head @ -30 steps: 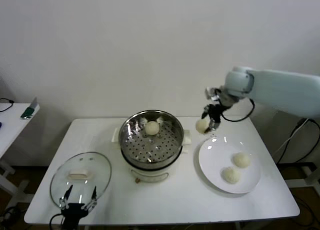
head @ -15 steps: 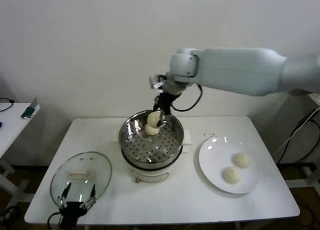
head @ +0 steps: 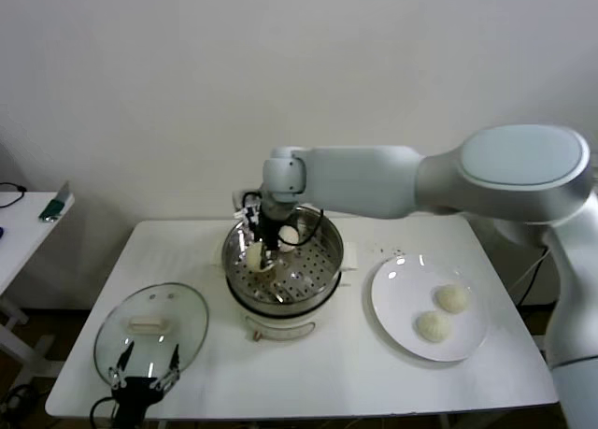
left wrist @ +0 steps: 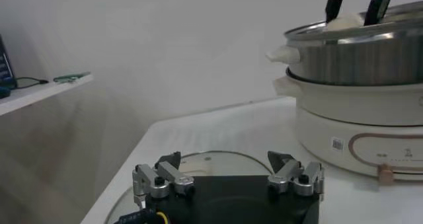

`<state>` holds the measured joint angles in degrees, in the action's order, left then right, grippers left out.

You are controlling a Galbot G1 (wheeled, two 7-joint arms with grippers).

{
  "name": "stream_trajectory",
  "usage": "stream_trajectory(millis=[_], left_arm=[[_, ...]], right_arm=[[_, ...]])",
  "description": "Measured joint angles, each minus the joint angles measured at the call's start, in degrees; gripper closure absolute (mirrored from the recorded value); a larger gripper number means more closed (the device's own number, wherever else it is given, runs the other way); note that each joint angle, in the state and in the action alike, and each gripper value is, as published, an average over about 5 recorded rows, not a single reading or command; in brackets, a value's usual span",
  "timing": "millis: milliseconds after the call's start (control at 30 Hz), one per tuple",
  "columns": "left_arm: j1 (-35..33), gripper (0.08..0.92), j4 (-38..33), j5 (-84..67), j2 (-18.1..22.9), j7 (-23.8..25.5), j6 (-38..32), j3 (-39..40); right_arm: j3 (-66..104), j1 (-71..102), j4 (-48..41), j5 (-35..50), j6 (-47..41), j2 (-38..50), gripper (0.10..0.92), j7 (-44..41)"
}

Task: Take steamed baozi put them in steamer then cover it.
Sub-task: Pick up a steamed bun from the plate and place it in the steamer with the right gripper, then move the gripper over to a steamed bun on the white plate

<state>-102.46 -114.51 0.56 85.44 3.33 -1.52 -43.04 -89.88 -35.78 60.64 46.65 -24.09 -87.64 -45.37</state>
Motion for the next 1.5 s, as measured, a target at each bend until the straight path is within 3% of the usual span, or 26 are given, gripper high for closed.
stream_trajectory(millis=[233,467,733,1033,1267,1500], left_arm=[[0.0,0.177,0.0,0.1,0.0,0.0,0.0,0.0],[0.0,0.177,-0.3,0.6,0.1,0.0,0.1,0.3],[0.1,0.177,-0.4,0.5,0.1,0.0,0.5,0.5],[0.1,0.177,-0.7,0.4,0.3,0.1,0.6,0.5],[-0.3,0.177,-1.2,0.7,0.8,0.1,0.5,0.7],[-0.8,0.177,-1.6,1.1,1.1,0.1,0.6,0.8]], right_arm=[[0.8,1.6,-1.2,-1.7,0.4,-0.3,0.225,0.7],[0.0,-2.0,1.7,-1.7,3.0,3.9,0.203,-2.2],[-5.8,-12.2,11.9,-1.4,5.8,17.9,0.203,-7.3],[-15.0,-17.1,24.1,-8.3,5.8,37.4,0.203,-7.6],[-14.0,-10.2,27.4,-15.1,4.0,48.2,0.203,-5.0],[-6.8,0.6,26.7,-20.6,2.4,52.9,0.203,-2.6]])
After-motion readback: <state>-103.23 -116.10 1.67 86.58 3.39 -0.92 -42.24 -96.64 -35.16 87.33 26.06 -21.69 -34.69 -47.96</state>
